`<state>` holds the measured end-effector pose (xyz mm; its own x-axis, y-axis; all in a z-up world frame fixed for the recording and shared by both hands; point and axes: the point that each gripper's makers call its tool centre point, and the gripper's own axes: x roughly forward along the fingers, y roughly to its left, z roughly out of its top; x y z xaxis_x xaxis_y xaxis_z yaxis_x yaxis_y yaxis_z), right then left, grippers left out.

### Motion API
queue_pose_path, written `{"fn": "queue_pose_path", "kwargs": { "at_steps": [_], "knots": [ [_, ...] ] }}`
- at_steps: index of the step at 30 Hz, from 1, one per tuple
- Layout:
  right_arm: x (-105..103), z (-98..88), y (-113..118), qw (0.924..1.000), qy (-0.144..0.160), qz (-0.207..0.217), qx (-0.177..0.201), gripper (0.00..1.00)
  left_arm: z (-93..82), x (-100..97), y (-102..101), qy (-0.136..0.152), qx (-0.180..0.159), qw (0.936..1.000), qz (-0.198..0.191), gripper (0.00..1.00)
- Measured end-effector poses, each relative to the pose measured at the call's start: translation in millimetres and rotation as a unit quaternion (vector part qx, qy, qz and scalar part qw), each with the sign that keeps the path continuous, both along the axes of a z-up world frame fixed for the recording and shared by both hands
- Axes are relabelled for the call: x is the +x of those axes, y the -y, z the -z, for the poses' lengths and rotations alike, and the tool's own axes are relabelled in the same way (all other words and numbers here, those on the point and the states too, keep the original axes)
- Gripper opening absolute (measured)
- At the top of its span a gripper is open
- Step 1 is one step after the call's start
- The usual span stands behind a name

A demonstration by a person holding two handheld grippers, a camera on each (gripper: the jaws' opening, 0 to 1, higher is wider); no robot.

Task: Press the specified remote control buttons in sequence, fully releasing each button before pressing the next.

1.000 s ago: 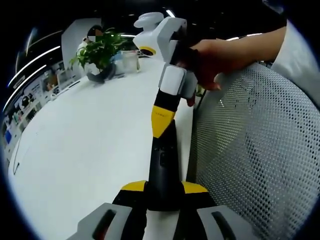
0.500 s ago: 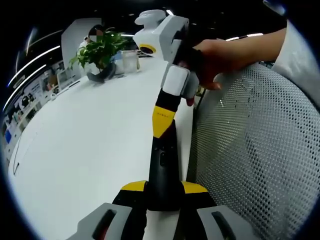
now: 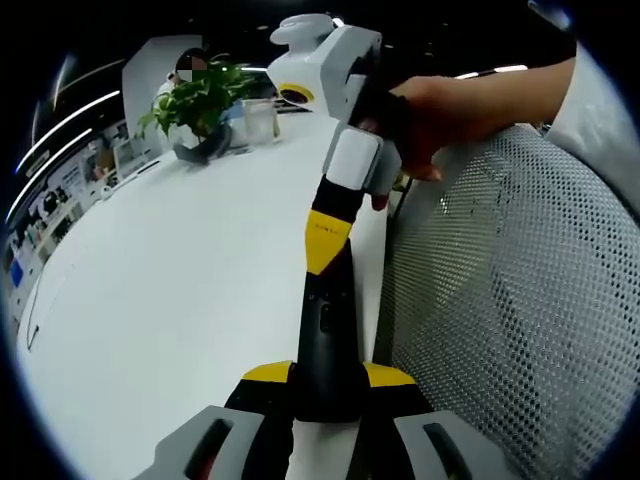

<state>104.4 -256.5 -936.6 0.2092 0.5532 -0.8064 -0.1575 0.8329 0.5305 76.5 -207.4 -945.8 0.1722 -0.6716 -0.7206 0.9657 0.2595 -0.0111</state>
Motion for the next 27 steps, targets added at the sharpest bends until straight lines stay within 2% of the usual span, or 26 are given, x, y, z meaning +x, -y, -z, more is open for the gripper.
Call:
{"fn": "queue_pose_path", "kwargs": {
  "at_steps": [5, 14, 17, 27],
  "knots": [
    [-3, -0.9, -3, 1.0, -0.004, -0.007, 0.0, 0.0, 0.0, 0.2, 0, 0.001, 0.001, 1.0, 0.0, 0.25],
    [-12, -1.1, -6, 0.9993, -0.034, -0.012, 0.013, 0.0, -0.1, 0.7, 0, 0.0, 0.0, 1.0, -0.002, 0.24],
    [-12, -1.4, -7, 0.9994, -0.029, -0.018, 0.007, 0.0, -0.1, 0.4, -1, 0.0, -0.001, 1.0, -0.002, 0.24],
    [-12, -0.9, -4, 0.9984, -0.048, 0.005, 0.029, 0.0, -0.1, 0.0, -1, 0.0, -0.003, 1.0, -0.002, 0.24]
  ]
}}
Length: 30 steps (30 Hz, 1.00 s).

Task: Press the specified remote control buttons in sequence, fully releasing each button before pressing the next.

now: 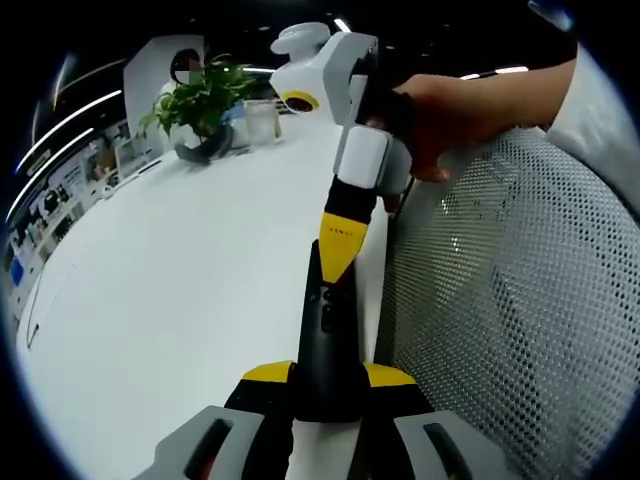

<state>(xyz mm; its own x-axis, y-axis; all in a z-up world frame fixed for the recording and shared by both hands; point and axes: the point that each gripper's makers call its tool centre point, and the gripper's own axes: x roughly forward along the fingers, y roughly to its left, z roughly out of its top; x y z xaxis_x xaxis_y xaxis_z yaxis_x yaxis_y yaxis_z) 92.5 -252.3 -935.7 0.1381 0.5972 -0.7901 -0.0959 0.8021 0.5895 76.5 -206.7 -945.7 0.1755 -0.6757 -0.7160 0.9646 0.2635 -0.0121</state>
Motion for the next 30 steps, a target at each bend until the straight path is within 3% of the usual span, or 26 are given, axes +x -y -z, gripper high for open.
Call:
{"fn": "queue_pose_path", "kwargs": {
  "at_steps": [15, 30],
  "knots": [
    [0.5, 0.2, 1.9, 1.0, -0.003, 0.004, 0.001, 0.0, 0.0, 0.0, -0.2, 0.001, 0.0, 1.0, 0.001, 0.24],
    [0.5, 2.6, 0.9, 0.9973, 0.039, -0.043, -0.045, 0.0, 0.0, 0.5, 0.6, 0.001, 0.0, 1.0, 0.002, 0.24]
  ]
}}
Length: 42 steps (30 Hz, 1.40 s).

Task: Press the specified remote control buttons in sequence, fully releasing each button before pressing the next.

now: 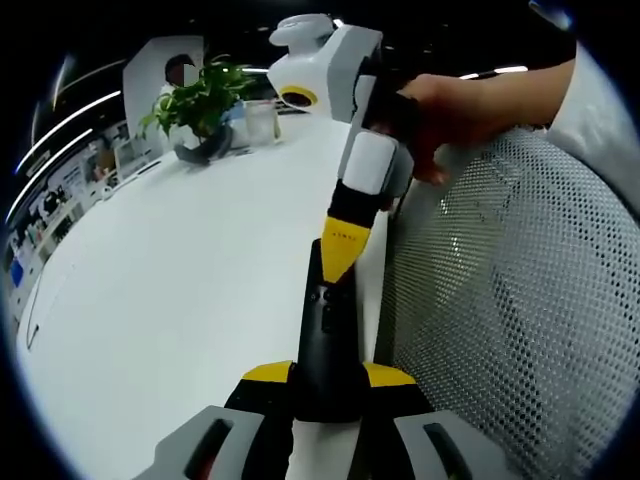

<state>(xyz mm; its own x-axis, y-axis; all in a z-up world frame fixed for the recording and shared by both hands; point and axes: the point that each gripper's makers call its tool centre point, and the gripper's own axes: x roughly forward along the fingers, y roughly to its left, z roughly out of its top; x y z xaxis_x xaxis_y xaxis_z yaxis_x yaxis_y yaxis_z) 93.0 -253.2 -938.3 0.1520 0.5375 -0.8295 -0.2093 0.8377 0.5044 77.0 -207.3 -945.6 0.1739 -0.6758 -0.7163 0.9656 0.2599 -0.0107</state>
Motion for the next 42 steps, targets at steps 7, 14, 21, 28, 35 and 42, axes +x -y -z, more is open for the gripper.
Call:
{"fn": "queue_pose_path", "kwargs": {
  "at_steps": [7, 14, 21, 28, 35, 42],
  "knots": [
    [-0.3, -0.5, 0.3, 0.9999, 0.006, -0.008, 0.003, 0.0, 0.0, 0.2, 0.1, 0.0, 0.0, 1.0, 0.0, 0.24],
    [0.4, -1.2, 1.5, 0.9997, -0.01, 0.008, 0.019, 0.0, 0.1, 0.3, 0.1, 0.0, 0.001, 1.0, 0.0, 0.24],
    [2.1, -3.1, 1.0, 0.9992, -0.015, 0.022, 0.029, 0.0, 0.3, 0.6, -0.1, 0.0, 0.0, 1.0, 0.0, 0.24],
    [5.5, -7.7, -3.3, 0.9974, -0.017, 0.037, 0.06, 0.0, 0.3, 0.6, -0.2, 0.0, 0.0, 1.0, 0.0, 0.24],
    [0.0, -1.6, -3.9, 0.9982, -0.028, 0.028, 0.045, 0.0, 0.4, 0.5, -0.1, 0.0, 0.0, 1.0, -0.001, 0.24],
    [0.6, -1.8, -2.9, 0.9975, -0.034, 0.036, 0.05, 0.0, 0.5, 0.5, 0.0, 0.0, -0.001, 1.0, -0.001, 0.24]
  ]
}}
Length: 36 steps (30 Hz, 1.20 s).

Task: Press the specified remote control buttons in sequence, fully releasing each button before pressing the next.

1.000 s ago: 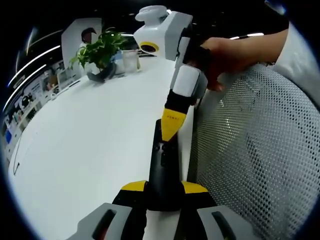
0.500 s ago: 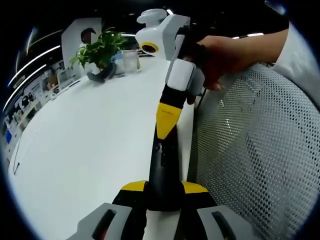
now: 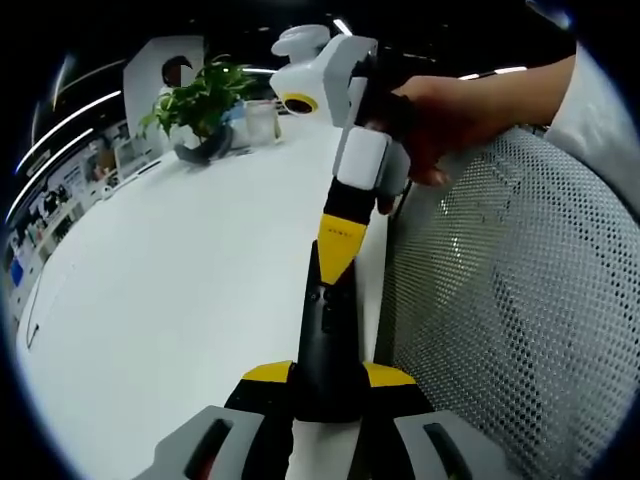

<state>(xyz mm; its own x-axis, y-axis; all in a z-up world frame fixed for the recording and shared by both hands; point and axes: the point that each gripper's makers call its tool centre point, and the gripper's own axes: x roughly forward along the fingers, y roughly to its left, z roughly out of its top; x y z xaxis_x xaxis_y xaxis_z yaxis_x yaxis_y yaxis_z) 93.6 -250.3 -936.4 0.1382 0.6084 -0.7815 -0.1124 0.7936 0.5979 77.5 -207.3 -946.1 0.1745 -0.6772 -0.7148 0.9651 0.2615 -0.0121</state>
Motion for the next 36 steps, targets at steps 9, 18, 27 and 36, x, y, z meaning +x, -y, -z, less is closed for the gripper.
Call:
{"fn": "queue_pose_path", "kwargs": {
  "at_steps": [9, 18, 27, 36],
  "knots": [
    [1, 0.7, 0, 1.0, -0.005, 0.004, 0.006, 0.0, -0.2, 0.4, 0, 0.0, 0.0, 1.0, 0.0, 0.25],
    [0, 0.3, 0, 1.0, -0.002, -0.001, 0.004, 0.0, -0.1, 0.5, 0, 0.0, 0.001, 1.0, 0.001, 0.25],
    [1, -3.0, 6, 0.9999, 0.004, 0.002, -0.011, 0.0, -0.2, 0.9, 0, -0.001, 0.003, 1.0, 0.0, 0.24],
    [12, -12.9, 16, 0.999, 0.02, 0.04, -0.005, 0.0, 0.2, 3.2, -3, -0.002, 0.009, 0.9999, -0.006, 0.24]
  ]
}}
